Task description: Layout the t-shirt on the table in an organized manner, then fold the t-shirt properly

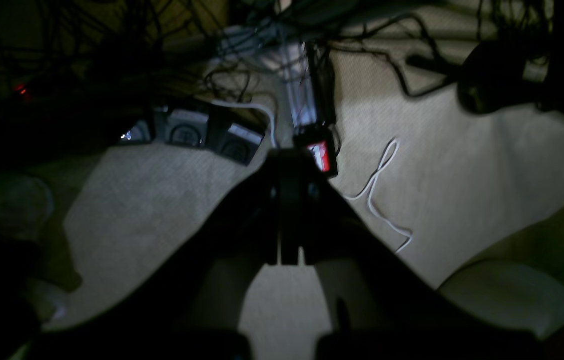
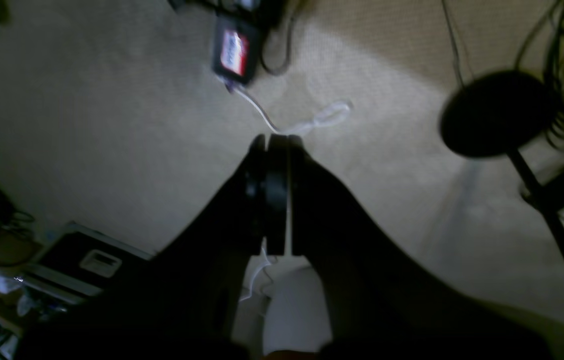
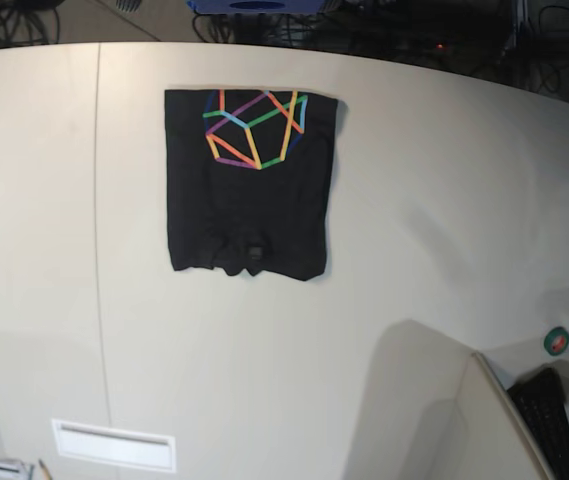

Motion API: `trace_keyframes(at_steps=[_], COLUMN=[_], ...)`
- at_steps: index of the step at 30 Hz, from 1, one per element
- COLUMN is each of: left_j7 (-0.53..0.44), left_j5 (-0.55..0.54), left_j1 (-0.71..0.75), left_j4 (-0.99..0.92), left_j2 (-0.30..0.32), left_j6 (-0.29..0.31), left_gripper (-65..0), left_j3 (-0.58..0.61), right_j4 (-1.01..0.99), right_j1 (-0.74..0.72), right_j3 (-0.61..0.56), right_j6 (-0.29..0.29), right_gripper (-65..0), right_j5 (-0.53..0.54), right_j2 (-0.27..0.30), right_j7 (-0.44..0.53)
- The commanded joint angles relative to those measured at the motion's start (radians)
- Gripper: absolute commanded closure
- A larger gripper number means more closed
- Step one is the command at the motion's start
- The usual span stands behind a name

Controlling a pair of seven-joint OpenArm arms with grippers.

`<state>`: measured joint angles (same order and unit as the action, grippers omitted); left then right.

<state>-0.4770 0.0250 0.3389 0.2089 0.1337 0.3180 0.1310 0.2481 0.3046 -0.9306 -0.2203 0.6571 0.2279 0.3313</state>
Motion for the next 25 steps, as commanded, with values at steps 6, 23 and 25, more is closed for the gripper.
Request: trace_keyframes(at_steps=[6, 23, 25], left_j7=[-0.007, -0.012, -0.009], left_j5=[0.0, -0.009, -0.009], left_j1=[-0.03, -0.102, -0.113], left_j4=[-0.064, -0.095, -0.095], left_j2=[0.011, 0.011, 0.008], left_j6=[0.003, 0.003, 0.003], left_gripper=[0.0, 0.0, 0.0], left_j3=[0.002, -0.011, -0.006], right_j4=[-0.003, -0.053, -0.053], right_j1=[-0.009, -0.022, -0.029], right_j3=[0.147, 0.413, 0.408], right_j6=[-0.012, -0.012, -0.012], right_gripper=[0.0, 0.0, 0.0], right_j5=[0.005, 0.0, -0.001], right_j2=[0.011, -0.035, -0.054], right_j7=[0.004, 0.009, 0.009])
